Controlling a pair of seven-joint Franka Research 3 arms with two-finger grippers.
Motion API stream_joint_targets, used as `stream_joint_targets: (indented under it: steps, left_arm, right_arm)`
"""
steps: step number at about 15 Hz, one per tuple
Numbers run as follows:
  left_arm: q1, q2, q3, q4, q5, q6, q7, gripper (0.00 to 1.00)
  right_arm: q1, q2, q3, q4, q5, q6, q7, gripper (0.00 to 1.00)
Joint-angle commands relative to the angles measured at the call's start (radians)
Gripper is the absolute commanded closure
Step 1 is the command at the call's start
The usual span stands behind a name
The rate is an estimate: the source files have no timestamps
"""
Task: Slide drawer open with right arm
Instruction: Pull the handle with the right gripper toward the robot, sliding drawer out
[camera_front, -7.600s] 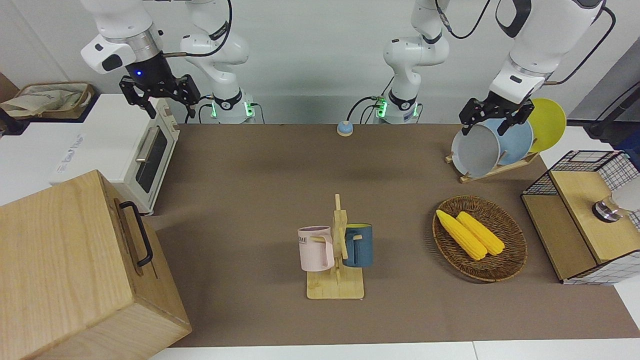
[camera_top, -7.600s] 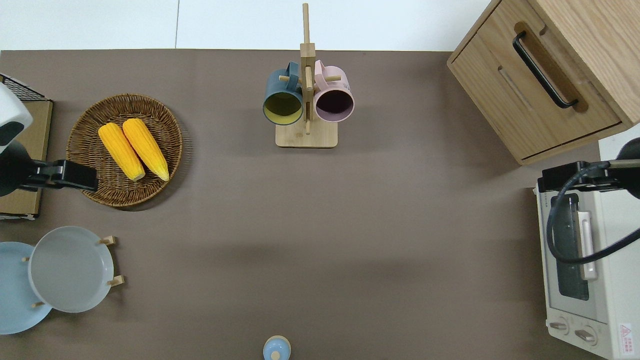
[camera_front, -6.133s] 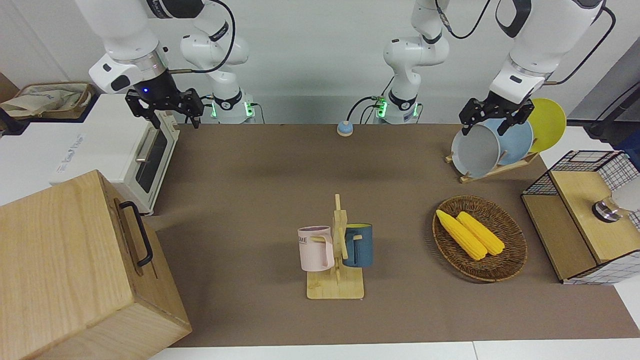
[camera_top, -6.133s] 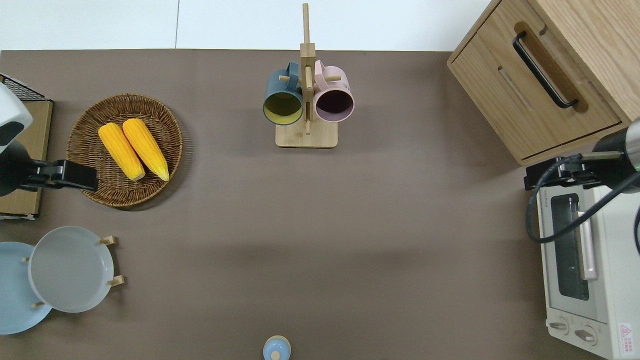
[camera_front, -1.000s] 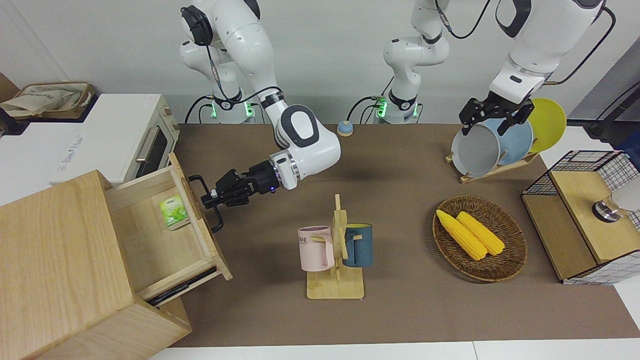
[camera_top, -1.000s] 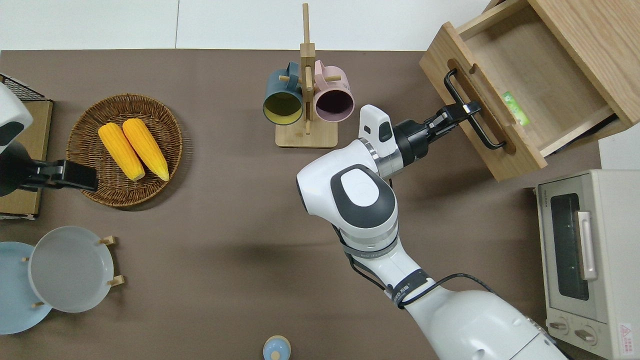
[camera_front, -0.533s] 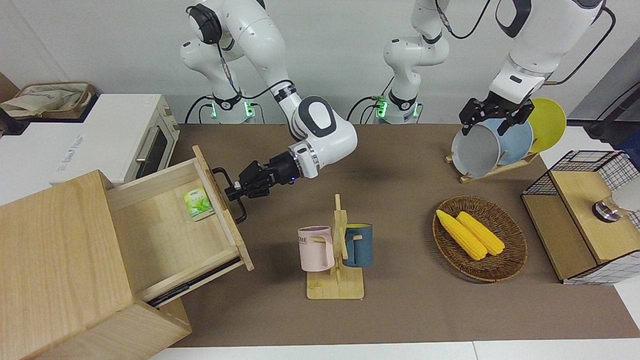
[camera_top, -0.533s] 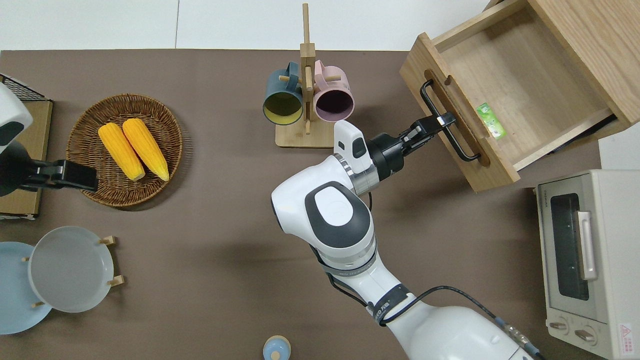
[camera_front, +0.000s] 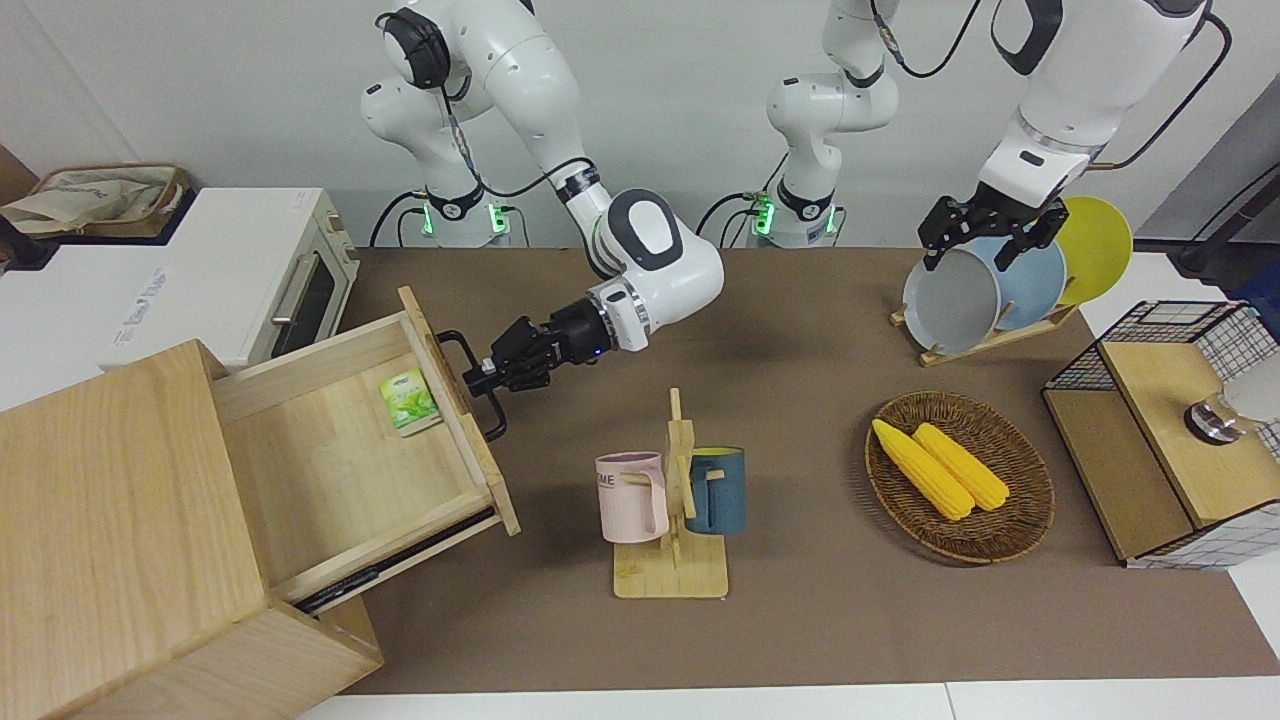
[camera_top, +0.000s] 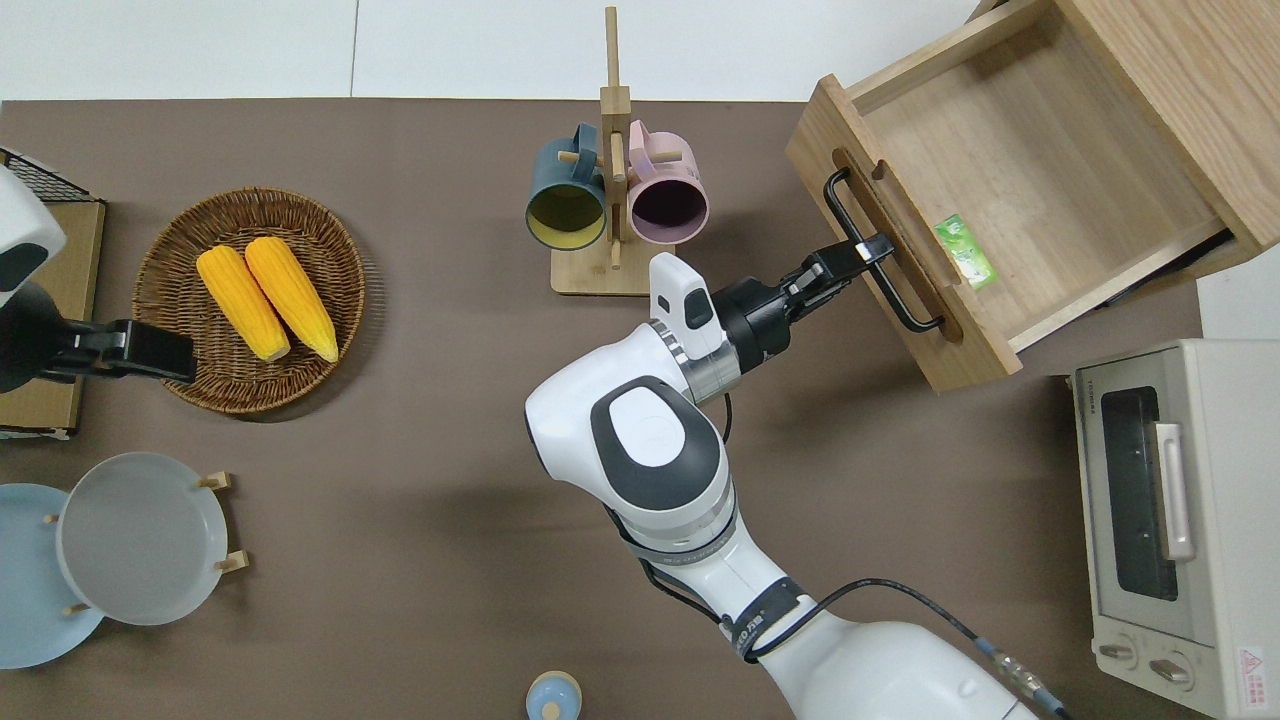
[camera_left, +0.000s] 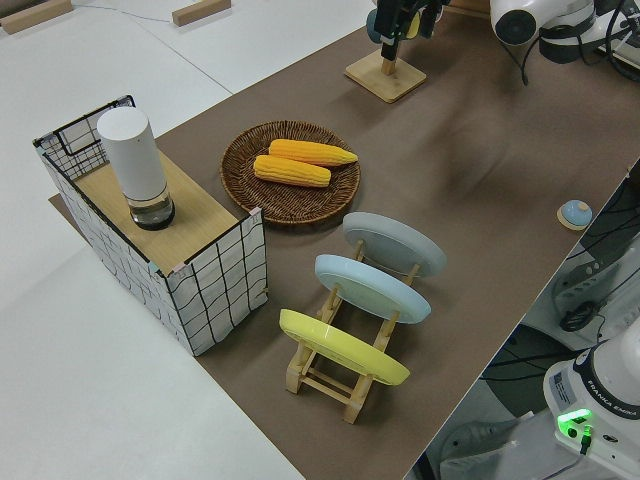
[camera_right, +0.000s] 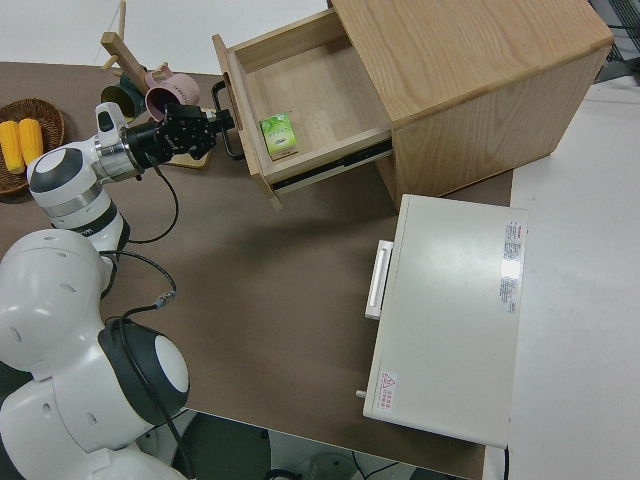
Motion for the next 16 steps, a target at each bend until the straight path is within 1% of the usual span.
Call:
stream_joint_targets:
  steps: [1, 2, 3, 4, 5, 6, 7, 8, 9, 12, 16]
  left_arm:
    - [0.004, 0.011, -0.006, 0.026, 0.017, -0.02, 0.01, 0.01]
    - [0.004, 0.011, -0.006, 0.026, 0.017, -0.02, 0.01, 0.01]
    - [0.004, 0.011, -0.006, 0.026, 0.017, -0.02, 0.01, 0.01]
    - [0.004, 0.011, -0.006, 0.026, 0.017, -0.02, 0.01, 0.01]
    - [0.004, 0.011, -0.006, 0.026, 0.017, -0.02, 0.01, 0.01]
    - [0.004, 0.011, -0.006, 0.024, 0.017, -0.02, 0.01, 0.01]
    - [0.004, 0.011, -0.006, 0.024, 0.017, -0.02, 0.01, 0.01]
    - [0.004, 0.011, -0.006, 0.026, 0.017, -0.02, 0.01, 0.01]
    - [0.004, 0.011, -0.006, 0.024, 0.017, -0.02, 0.01, 0.01]
    - [0.004, 0.011, -0.006, 0.024, 0.017, -0.02, 0.01, 0.01]
    - [0.004, 0.011, -0.006, 0.026, 0.017, -0.02, 0.01, 0.01]
  right_arm:
    - [0.058, 0.059, -0.02, 0.067, -0.009, 0.019, -0.023, 1.0]
    - [0.058, 0.061, -0.02, 0.067, -0.009, 0.019, -0.023, 1.0]
    - [0.058, 0.059, -0.02, 0.067, -0.009, 0.019, -0.023, 0.978]
    - [0.058, 0.061, -0.022, 0.067, -0.009, 0.021, -0.021, 0.889]
    - [0.058, 0.061, -0.022, 0.067, -0.009, 0.021, -0.021, 0.836]
    - [0.058, 0.061, -0.022, 0.067, -0.011, 0.021, -0.021, 0.746]
    - [0.056, 0.061, -0.022, 0.07, -0.009, 0.021, -0.02, 0.619]
    - [0.056, 0.059, -0.022, 0.074, -0.009, 0.021, -0.02, 0.228]
    - [0.052, 0.058, -0.022, 0.078, -0.008, 0.024, -0.017, 0.021]
    - [0.052, 0.059, -0.022, 0.095, 0.006, 0.027, -0.018, 0.017]
    - [0.056, 0.058, -0.022, 0.095, 0.007, 0.021, -0.02, 0.017]
